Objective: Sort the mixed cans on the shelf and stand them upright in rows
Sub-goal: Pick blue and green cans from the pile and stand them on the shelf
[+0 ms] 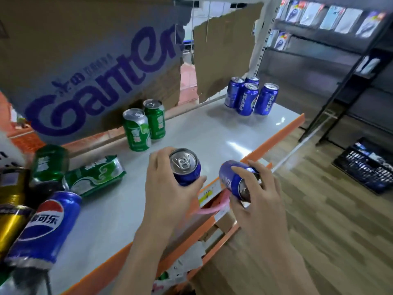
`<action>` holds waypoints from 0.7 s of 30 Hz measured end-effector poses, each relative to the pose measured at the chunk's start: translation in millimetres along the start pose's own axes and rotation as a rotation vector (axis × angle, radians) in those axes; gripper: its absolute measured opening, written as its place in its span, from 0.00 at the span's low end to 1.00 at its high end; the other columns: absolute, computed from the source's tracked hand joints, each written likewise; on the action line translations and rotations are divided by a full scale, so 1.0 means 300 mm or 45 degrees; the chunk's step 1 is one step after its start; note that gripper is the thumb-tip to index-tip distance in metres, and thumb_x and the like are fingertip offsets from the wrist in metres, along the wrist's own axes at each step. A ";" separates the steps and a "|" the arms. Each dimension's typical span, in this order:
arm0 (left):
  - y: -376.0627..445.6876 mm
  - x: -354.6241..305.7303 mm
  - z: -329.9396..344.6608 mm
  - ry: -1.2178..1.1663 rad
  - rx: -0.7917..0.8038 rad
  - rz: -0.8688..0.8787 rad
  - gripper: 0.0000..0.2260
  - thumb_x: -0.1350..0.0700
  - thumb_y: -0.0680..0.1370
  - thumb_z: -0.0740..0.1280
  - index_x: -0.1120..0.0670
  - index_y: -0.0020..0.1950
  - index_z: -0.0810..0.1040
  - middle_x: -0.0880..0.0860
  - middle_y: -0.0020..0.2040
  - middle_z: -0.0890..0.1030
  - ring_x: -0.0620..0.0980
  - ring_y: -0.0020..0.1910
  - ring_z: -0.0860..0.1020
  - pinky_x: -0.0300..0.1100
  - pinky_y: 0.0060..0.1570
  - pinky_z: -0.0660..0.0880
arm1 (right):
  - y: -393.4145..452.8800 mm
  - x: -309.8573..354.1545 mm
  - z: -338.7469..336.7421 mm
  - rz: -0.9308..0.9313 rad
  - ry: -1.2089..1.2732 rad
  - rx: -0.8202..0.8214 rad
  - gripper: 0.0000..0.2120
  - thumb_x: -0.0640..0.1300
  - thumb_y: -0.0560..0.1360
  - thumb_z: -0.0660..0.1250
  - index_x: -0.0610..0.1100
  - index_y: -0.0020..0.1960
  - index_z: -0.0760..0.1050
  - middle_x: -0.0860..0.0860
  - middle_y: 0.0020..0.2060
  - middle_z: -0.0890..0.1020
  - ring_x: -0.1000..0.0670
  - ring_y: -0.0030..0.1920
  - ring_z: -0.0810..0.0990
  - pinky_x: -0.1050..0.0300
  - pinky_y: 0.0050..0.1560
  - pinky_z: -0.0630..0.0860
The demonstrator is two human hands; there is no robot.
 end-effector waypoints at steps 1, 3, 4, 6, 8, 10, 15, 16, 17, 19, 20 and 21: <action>0.043 0.003 0.030 -0.019 -0.023 -0.014 0.30 0.54 0.61 0.80 0.56 0.58 0.70 0.49 0.53 0.69 0.38 0.48 0.65 0.19 0.49 0.60 | 0.045 -0.022 0.008 -0.009 0.001 0.003 0.30 0.35 0.61 0.76 0.50 0.59 0.71 0.46 0.61 0.73 0.39 0.55 0.74 0.49 0.48 0.78; 0.130 0.007 0.092 -0.050 -0.062 -0.065 0.31 0.56 0.60 0.80 0.58 0.59 0.71 0.51 0.55 0.69 0.36 0.48 0.63 0.20 0.48 0.59 | 0.137 -0.063 0.026 -0.023 0.014 0.000 0.30 0.36 0.62 0.75 0.51 0.60 0.70 0.47 0.62 0.71 0.39 0.55 0.74 0.51 0.50 0.75; 0.171 0.012 0.123 -0.047 -0.077 -0.084 0.32 0.58 0.60 0.80 0.59 0.60 0.71 0.52 0.56 0.69 0.35 0.48 0.62 0.23 0.48 0.59 | 0.180 -0.083 0.038 -0.020 0.023 -0.003 0.31 0.36 0.62 0.75 0.51 0.61 0.69 0.48 0.62 0.71 0.39 0.55 0.74 0.52 0.51 0.73; 0.245 0.023 0.177 -0.013 -0.088 -0.100 0.32 0.60 0.59 0.80 0.60 0.60 0.72 0.53 0.56 0.69 0.37 0.48 0.62 0.26 0.48 0.59 | 0.253 -0.122 0.058 -0.005 0.031 -0.008 0.31 0.36 0.63 0.75 0.51 0.61 0.69 0.49 0.62 0.70 0.40 0.57 0.74 0.53 0.53 0.72; 0.305 0.037 0.224 0.013 -0.065 -0.128 0.31 0.60 0.59 0.80 0.59 0.59 0.73 0.52 0.54 0.70 0.44 0.50 0.68 0.29 0.47 0.60 | 0.314 -0.166 0.078 0.009 0.015 -0.021 0.31 0.36 0.62 0.75 0.51 0.61 0.70 0.49 0.61 0.71 0.41 0.56 0.74 0.54 0.53 0.72; 0.351 0.050 0.269 0.031 -0.047 -0.146 0.30 0.60 0.58 0.80 0.59 0.58 0.74 0.52 0.53 0.72 0.49 0.51 0.71 0.30 0.47 0.61 | 0.367 -0.215 0.100 0.030 0.003 -0.026 0.32 0.35 0.61 0.76 0.51 0.60 0.70 0.47 0.60 0.73 0.40 0.55 0.75 0.55 0.52 0.71; 0.446 0.042 0.384 0.095 -0.021 -0.123 0.31 0.60 0.57 0.81 0.57 0.58 0.75 0.49 0.52 0.73 0.48 0.50 0.71 0.29 0.48 0.62 | 0.505 -0.361 0.160 0.037 0.027 -0.043 0.32 0.35 0.60 0.75 0.51 0.60 0.69 0.46 0.59 0.74 0.40 0.55 0.75 0.53 0.51 0.73; 0.464 0.040 0.411 0.131 -0.011 -0.117 0.31 0.59 0.57 0.81 0.57 0.57 0.75 0.49 0.52 0.74 0.48 0.50 0.72 0.31 0.49 0.63 | 0.533 -0.393 0.170 0.035 0.033 -0.043 0.32 0.36 0.61 0.75 0.52 0.61 0.69 0.46 0.59 0.74 0.41 0.55 0.74 0.52 0.51 0.74; 0.482 0.037 0.441 0.170 -0.002 -0.121 0.31 0.58 0.57 0.81 0.56 0.58 0.75 0.50 0.52 0.75 0.50 0.51 0.73 0.34 0.50 0.64 | 0.561 -0.426 0.180 0.027 0.038 -0.042 0.32 0.36 0.61 0.75 0.52 0.61 0.69 0.46 0.59 0.74 0.41 0.55 0.74 0.52 0.51 0.74; 0.519 0.024 0.504 0.232 0.000 -0.149 0.32 0.56 0.57 0.81 0.55 0.58 0.75 0.50 0.53 0.76 0.52 0.53 0.73 0.35 0.50 0.64 | 0.621 -0.494 0.201 0.010 0.065 -0.029 0.33 0.36 0.60 0.75 0.51 0.61 0.68 0.48 0.59 0.73 0.43 0.55 0.73 0.54 0.52 0.72; 0.538 0.012 0.541 0.252 -0.010 -0.154 0.32 0.55 0.57 0.81 0.55 0.59 0.75 0.50 0.54 0.76 0.52 0.53 0.73 0.33 0.50 0.62 | 0.653 -0.532 0.210 0.004 0.090 -0.015 0.33 0.36 0.60 0.75 0.51 0.62 0.68 0.48 0.60 0.73 0.44 0.55 0.72 0.54 0.52 0.72; 0.558 -0.005 0.582 0.270 -0.022 -0.155 0.33 0.55 0.57 0.81 0.55 0.59 0.75 0.50 0.54 0.77 0.52 0.54 0.73 0.33 0.50 0.62 | 0.685 -0.572 0.217 0.000 0.118 -0.002 0.33 0.37 0.61 0.75 0.50 0.62 0.67 0.49 0.60 0.73 0.45 0.55 0.72 0.53 0.52 0.73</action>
Point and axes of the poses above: each hand's wrist, its own y-axis towards the middle knuckle, its own z-axis out of the palm, x = y × z, the point moved 1 cm from there along y, towards the middle knuckle
